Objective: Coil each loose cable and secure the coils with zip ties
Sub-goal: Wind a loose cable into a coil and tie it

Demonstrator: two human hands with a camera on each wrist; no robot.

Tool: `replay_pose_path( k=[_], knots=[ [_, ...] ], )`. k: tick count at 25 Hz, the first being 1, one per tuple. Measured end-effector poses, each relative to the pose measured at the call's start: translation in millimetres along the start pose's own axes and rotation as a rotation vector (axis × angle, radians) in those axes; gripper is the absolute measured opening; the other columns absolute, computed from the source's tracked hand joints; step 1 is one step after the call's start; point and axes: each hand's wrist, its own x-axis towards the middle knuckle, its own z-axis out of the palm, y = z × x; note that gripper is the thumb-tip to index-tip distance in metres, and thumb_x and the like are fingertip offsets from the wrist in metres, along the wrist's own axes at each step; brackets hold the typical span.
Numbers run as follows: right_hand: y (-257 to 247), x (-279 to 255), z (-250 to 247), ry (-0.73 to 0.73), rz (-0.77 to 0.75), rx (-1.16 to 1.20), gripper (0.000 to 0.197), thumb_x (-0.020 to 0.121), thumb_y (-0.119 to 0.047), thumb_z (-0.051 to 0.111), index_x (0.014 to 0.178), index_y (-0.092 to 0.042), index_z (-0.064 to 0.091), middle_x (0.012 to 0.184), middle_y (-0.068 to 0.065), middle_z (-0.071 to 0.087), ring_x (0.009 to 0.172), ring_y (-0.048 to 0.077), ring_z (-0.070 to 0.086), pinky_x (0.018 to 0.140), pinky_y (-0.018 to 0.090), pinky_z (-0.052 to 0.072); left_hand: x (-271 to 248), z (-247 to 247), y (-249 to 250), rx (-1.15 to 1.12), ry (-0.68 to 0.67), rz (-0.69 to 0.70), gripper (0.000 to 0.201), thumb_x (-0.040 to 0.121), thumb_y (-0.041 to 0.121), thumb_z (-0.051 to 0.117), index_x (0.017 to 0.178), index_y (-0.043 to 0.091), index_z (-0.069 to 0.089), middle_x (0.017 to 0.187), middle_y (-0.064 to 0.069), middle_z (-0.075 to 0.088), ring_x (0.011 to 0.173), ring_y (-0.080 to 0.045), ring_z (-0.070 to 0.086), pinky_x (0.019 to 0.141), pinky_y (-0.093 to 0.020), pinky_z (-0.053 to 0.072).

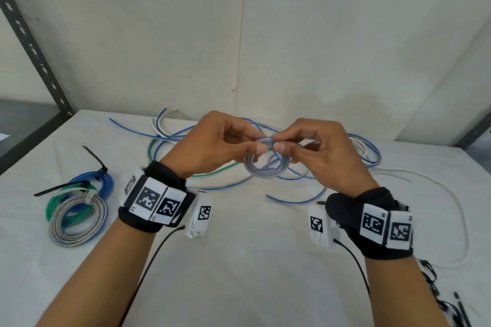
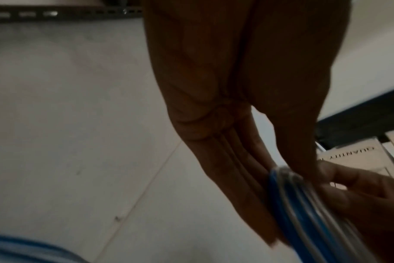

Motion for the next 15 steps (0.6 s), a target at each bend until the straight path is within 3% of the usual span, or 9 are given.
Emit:
replay_pose_path(
  k=[3, 5, 8, 11, 12, 15],
  knots=[
    [2, -2, 3, -0.147, 0.018, -0.066, 0.004, 0.086, -0.012, 0.078, 0.090, -0.014, 0.079, 0.078, -0.009, 0.073, 0.071, 0.003, 0.063, 0.063, 0.013, 0.040, -3, 0, -2, 0.171, -0.149, -0.084, 0.013, 0.083, 0.015, 0.081, 0.095, 0.010, 0.079, 0.079, -0.009, 0.076, 0.071, -0.015, 0.069, 0.075, -0.030, 0.061],
    [1, -3, 4, -0.159, 0.022, -0.056, 0.004, 0.087, -0.013, 0.078, 0.090, -0.014, 0.079, 0.079, -0.009, 0.074, 0.072, 0.003, 0.064, 0.064, 0.010, 0.038, -3, 0, -1, 0.194, -0.169, -0.094, 0.013, 0.081, 0.014, 0.083, 0.093, 0.010, 0.079, 0.079, -0.008, 0.077, 0.071, -0.014, 0.069, 0.073, -0.028, 0.060],
    [0, -1, 5, -0.100, 0.031, -0.005, 0.005, 0.087, -0.014, 0.077, 0.090, -0.016, 0.079, 0.081, -0.009, 0.074, 0.075, 0.003, 0.064, 0.062, 0.014, 0.040, -2, -4, -2, 0.180, -0.132, -0.081, 0.017, 0.079, 0.009, 0.083, 0.096, 0.006, 0.078, 0.082, -0.010, 0.078, 0.075, -0.017, 0.074, 0.074, -0.032, 0.062],
    [-1, 0, 8, -0.048, 0.009, 0.012, 0.013, 0.089, -0.012, 0.075, 0.094, -0.023, 0.079, 0.085, -0.008, 0.075, 0.080, 0.011, 0.068, 0.061, 0.039, 0.054, -1, -6, -1, 0.182, -0.057, -0.039, 0.015, 0.080, 0.011, 0.083, 0.095, 0.008, 0.079, 0.080, -0.011, 0.077, 0.075, -0.026, 0.075, 0.075, -0.038, 0.064],
    [-1, 0, 8, -0.032, 0.001, 0.020, 0.017, 0.091, -0.010, 0.073, 0.097, -0.025, 0.078, 0.087, -0.006, 0.075, 0.081, 0.014, 0.068, 0.062, 0.043, 0.057, -2, -7, -1, 0.178, -0.026, -0.023, 0.015, 0.080, 0.012, 0.083, 0.095, 0.008, 0.079, 0.080, -0.012, 0.076, 0.076, -0.030, 0.075, 0.075, -0.040, 0.063],
    [0, 1, 3, 0.068, 0.021, 0.089, 0.019, 0.093, -0.007, 0.070, 0.101, -0.023, 0.077, 0.090, 0.003, 0.076, 0.077, 0.020, 0.068, 0.062, 0.035, 0.060, -1, -15, 0, 0.090, 0.117, -0.006, 0.017, 0.081, 0.010, 0.082, 0.097, 0.005, 0.078, 0.084, -0.017, 0.075, 0.077, -0.030, 0.075, 0.074, -0.041, 0.064]
  ],
)
